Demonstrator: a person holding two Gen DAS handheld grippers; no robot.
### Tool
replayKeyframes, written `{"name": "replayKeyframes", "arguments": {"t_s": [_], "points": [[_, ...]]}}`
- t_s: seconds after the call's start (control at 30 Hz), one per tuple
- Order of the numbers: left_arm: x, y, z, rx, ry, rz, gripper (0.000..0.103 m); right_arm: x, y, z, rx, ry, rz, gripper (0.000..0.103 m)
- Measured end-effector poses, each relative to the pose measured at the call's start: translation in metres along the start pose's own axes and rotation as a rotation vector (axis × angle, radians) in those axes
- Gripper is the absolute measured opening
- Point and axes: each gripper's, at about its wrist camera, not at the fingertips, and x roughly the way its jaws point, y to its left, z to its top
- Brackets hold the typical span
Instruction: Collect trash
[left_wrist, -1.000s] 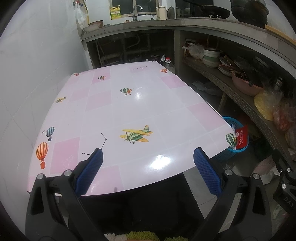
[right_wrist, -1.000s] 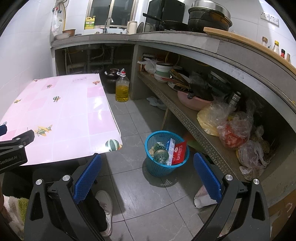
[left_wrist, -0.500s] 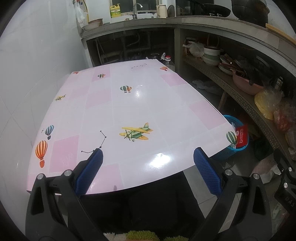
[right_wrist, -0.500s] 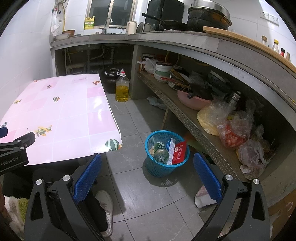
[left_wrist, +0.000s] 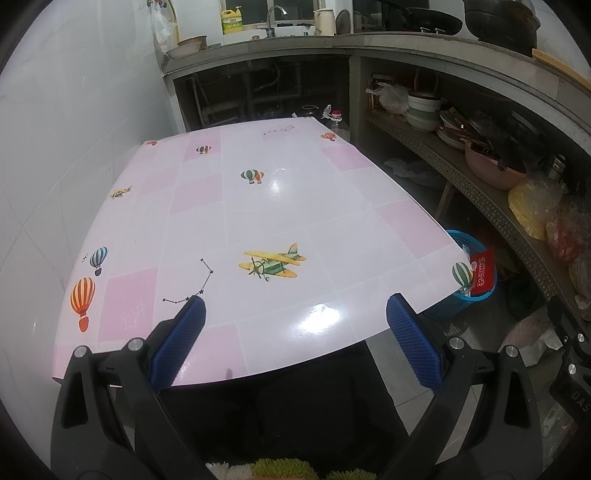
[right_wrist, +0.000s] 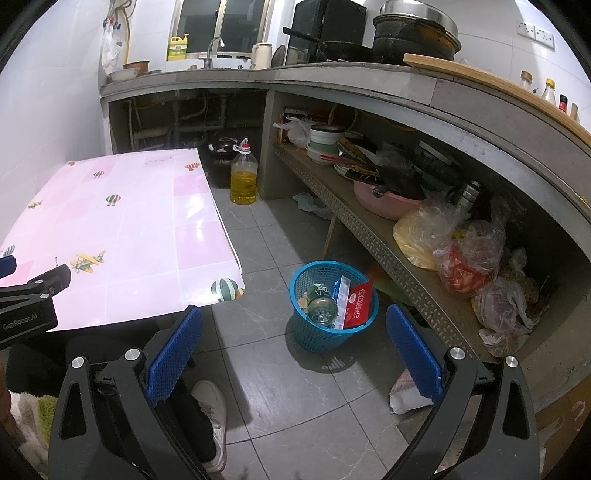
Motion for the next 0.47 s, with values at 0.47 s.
{"name": "replayKeyframes", "arguments": {"t_s": [0.47], "points": [[0.0003,-0.0014,-0.0011,-0.006,0.010,-0.005,0.094,-0.0002,-0.0002,0.0001,0.000,0.000,0.000,0.096]]}}
